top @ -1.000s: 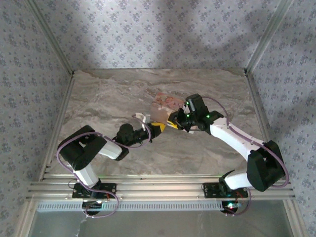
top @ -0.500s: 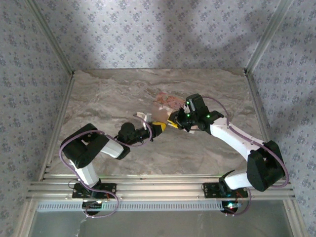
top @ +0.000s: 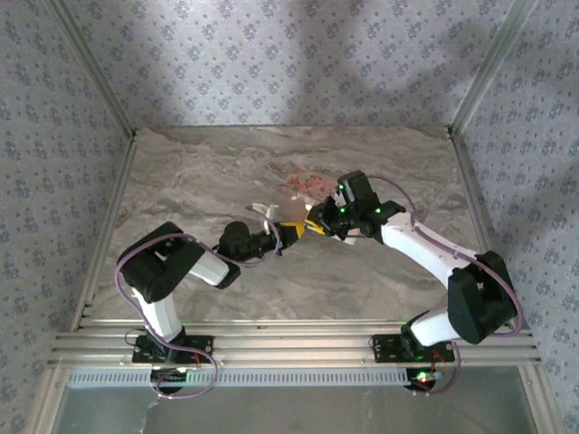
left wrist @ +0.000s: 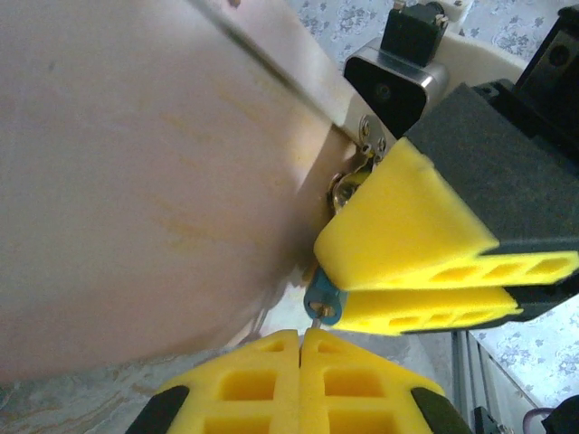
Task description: Unlock the padlock with the key
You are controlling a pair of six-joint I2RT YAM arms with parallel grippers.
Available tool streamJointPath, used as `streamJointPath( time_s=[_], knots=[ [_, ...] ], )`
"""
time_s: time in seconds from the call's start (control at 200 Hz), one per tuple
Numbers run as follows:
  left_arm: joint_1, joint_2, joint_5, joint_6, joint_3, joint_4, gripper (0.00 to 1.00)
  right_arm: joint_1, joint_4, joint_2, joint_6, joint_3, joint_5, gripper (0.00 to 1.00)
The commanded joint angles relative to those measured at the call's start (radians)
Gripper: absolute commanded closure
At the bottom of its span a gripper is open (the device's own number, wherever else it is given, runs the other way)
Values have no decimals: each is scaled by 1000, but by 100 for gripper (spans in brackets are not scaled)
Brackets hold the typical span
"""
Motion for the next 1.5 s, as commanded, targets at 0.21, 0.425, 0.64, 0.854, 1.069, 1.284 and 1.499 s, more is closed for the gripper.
streamJointPath(
  time_s=[0.21,0.425,0.64,0.854,1.069,1.284,1.499],
  knots=[
    [9,-45,6,-13,1,52,100,29,-57,1,-103,52,-45,100],
    [8,-63,28,-38,9,51,100,31,-81,12,-135,56,-31,100],
    [9,-52,180,-105,80,52,100,32,-100,28,-204,50,-7,100],
    [20,-39,145,-87,20,52,100,31,-48,58,-245,6,-48,100],
    [-12,28,75,-40,-39,52,100,51,53,98,-248,-82,-44,100],
    [-26,104,23,3,-78,52,100,77,234,136,-215,-210,44,100],
    [-34,172,-11,34,-83,52,100,99,314,146,-201,-267,132,89]
  ],
)
